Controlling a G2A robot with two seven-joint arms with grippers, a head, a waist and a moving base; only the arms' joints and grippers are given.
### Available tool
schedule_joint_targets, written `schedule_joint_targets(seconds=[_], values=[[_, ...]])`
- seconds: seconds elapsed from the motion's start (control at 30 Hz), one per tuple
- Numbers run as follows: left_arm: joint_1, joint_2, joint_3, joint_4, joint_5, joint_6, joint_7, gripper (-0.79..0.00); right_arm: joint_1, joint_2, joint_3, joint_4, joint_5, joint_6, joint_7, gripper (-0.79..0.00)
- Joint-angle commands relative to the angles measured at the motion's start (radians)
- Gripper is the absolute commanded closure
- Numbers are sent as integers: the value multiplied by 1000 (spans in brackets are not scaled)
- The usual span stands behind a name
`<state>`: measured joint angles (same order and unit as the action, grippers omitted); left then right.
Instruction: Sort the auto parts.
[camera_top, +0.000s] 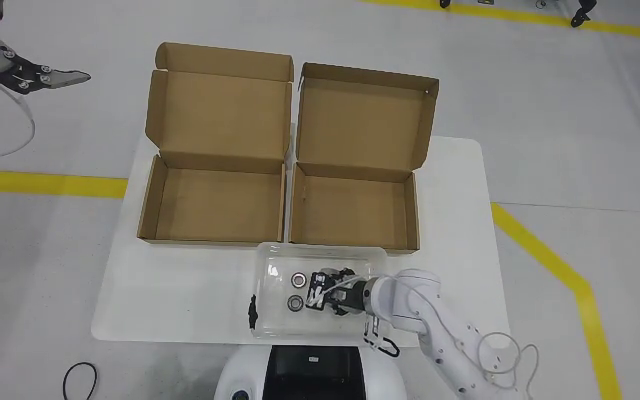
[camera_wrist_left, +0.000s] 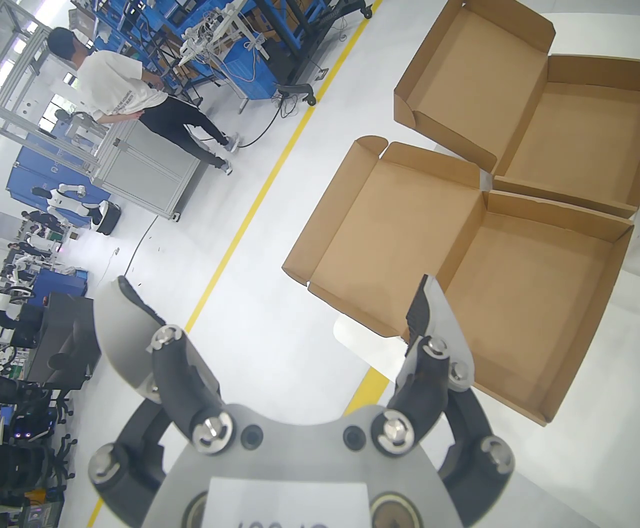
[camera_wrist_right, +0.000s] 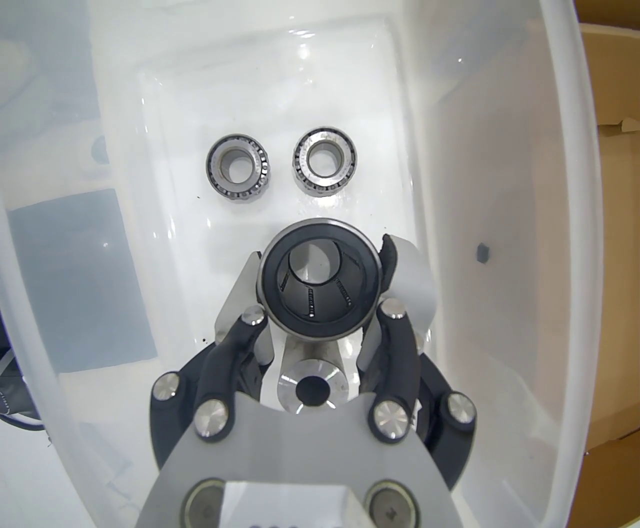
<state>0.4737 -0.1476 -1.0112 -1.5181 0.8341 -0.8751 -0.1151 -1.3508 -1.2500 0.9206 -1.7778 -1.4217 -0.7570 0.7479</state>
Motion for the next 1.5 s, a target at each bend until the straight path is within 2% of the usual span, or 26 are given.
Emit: schedule_joint_targets(seconds=[0.0,0.4,0.63,0.93,1.2,1.47], values=[[0,0,0,0,0,0,0,-785,-2,3,3,-4,1,0,-20,0],[0,0,0,0,0,0,0,-785,-31,22,34,-50,4,-13,-202,0],[0,0,0,0,0,0,0,-785,-35,27,34,-105,14,-4,-246,0],[0,0,0,0,0,0,0,-785,-6,24,25,-172,90,25,-330,0],[0,0,0,0,0,0,0,-785,30,21,41,-159,159,45,-462,0],[0,0,0,0,0,0,0,-785,82,17,58,-165,223,66,-531,0]])
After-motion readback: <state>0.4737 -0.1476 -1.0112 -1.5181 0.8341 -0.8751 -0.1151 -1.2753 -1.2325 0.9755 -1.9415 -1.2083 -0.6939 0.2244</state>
